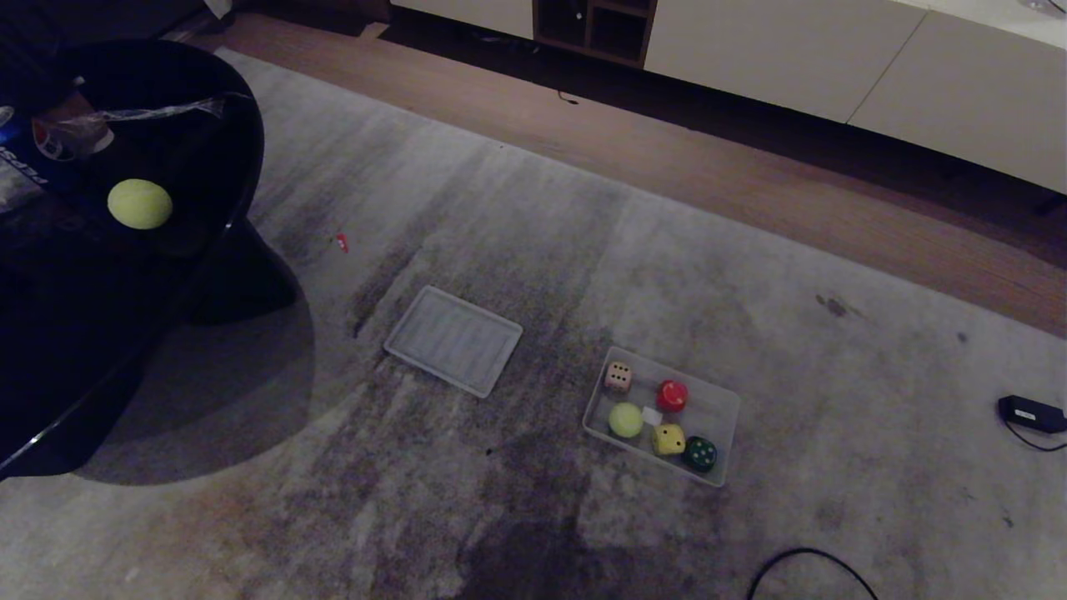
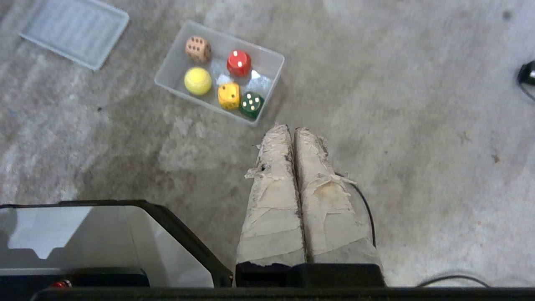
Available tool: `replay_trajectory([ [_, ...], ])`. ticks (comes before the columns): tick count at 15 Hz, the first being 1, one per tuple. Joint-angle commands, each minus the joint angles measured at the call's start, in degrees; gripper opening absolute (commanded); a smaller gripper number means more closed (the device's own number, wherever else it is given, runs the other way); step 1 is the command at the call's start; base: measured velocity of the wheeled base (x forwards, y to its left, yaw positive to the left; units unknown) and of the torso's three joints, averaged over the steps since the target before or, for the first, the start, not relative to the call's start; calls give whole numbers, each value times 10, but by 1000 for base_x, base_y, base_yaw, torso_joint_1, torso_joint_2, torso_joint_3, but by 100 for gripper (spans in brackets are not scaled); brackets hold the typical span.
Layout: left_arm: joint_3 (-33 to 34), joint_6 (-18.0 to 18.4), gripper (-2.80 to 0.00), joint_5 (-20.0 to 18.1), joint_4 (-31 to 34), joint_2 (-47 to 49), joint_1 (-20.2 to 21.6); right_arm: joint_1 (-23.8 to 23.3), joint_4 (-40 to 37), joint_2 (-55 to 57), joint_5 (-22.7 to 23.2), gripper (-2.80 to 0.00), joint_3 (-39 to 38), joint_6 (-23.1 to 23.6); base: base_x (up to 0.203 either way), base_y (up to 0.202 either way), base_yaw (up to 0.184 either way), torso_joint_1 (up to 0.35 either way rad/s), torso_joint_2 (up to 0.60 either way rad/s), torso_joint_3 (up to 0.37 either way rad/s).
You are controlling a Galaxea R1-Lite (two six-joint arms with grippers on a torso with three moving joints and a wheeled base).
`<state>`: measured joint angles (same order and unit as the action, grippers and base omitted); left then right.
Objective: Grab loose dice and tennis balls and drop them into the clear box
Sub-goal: Pick up the ball on the table
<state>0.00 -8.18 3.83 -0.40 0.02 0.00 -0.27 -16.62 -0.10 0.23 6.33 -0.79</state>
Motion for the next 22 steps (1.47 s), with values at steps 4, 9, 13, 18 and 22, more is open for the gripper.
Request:
replay_trajectory([
  [4,1,-1,-280,0,0,1,0,0,-1,1,0,-280,0,0,0,0,0,0,6,198],
  [9,1,-1,-280,0,0,1,0,0,-1,1,0,-280,0,0,0,0,0,3,1,202],
  [13,1,-1,-280,0,0,1,0,0,-1,1,0,-280,0,0,0,0,0,4,3,206],
  [18,1,-2,-280,0,0,1,0,0,-1,1,0,-280,0,0,0,0,0,3,3,201],
  [22,1,-2,-280,0,0,1,0,0,-1,1,0,-280,0,0,0,0,0,4,4,203],
])
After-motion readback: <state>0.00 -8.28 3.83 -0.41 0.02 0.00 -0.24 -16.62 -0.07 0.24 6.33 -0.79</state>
